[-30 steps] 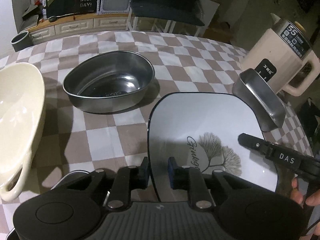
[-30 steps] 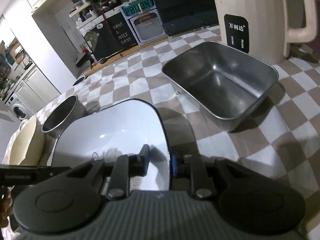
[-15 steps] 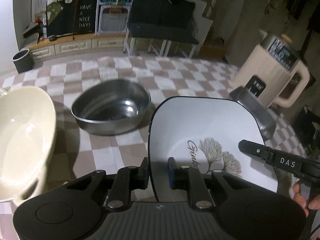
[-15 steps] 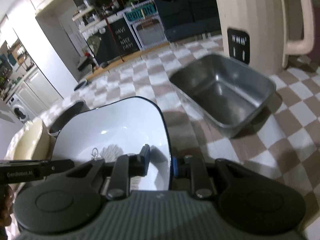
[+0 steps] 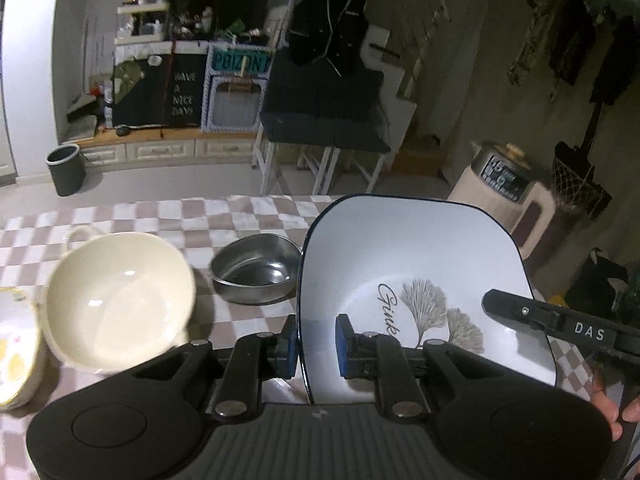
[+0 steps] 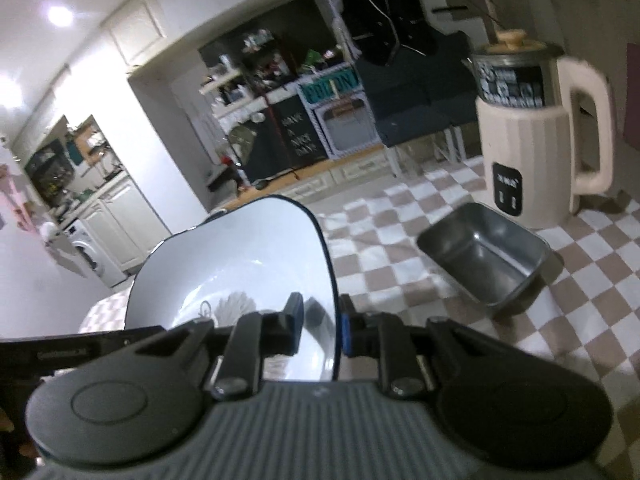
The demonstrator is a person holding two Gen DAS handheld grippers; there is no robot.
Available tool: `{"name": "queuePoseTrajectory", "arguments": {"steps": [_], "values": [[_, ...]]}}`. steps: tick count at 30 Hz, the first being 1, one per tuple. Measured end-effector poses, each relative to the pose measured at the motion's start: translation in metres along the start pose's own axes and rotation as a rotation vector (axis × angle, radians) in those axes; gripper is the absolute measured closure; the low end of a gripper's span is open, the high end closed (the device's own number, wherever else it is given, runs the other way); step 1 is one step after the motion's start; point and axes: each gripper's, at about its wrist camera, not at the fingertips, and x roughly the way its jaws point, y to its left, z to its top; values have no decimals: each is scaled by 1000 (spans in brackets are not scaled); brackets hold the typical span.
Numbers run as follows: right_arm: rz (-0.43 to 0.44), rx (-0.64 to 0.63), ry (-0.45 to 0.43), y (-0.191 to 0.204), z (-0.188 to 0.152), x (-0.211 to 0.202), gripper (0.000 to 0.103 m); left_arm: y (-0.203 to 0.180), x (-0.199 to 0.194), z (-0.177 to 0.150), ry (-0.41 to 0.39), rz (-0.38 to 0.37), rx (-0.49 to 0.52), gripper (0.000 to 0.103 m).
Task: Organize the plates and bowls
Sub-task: 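Lift and carry the white plate with both grippers across the table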
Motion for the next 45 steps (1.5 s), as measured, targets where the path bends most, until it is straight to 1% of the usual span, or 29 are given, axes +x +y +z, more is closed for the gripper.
{"name": "queuePoseTrajectory", "arguments": {"steps": [2,6,9,14,17,21,27,32,37,45], "values": [[18,-10,6,10,-5,-14,84,1,-19,-7,-13,8,-1,83],[47,-22,37,19,-18,-31,85,-2,-48,-26,-17,23,15,84],[52,-14,71,23,-32,-42,85,0,-64,-47,3,21,2,84],[39,-2,133,25,-51,-48,85,1,-77,-84,42,16,-14,84],[26,-11,176,26,-56,-46,85,8,-75,-100,75,2,-47,84],[11,-53,247,32,-61,-37,86,21,-69,-122,111,2,-120,83],[-9,-103,342,33,-70,-28,86,29,-57,-139,168,5,-133,81],[-36,-121,405,31,-78,-21,85,34,-42,-152,221,1,-190,80],[-71,-145,434,30,-85,-22,85,33,-28,-159,259,-8,-208,78],[-116,-192,467,32,-93,-12,85,34,-11,-168,290,10,-242,74]]}}
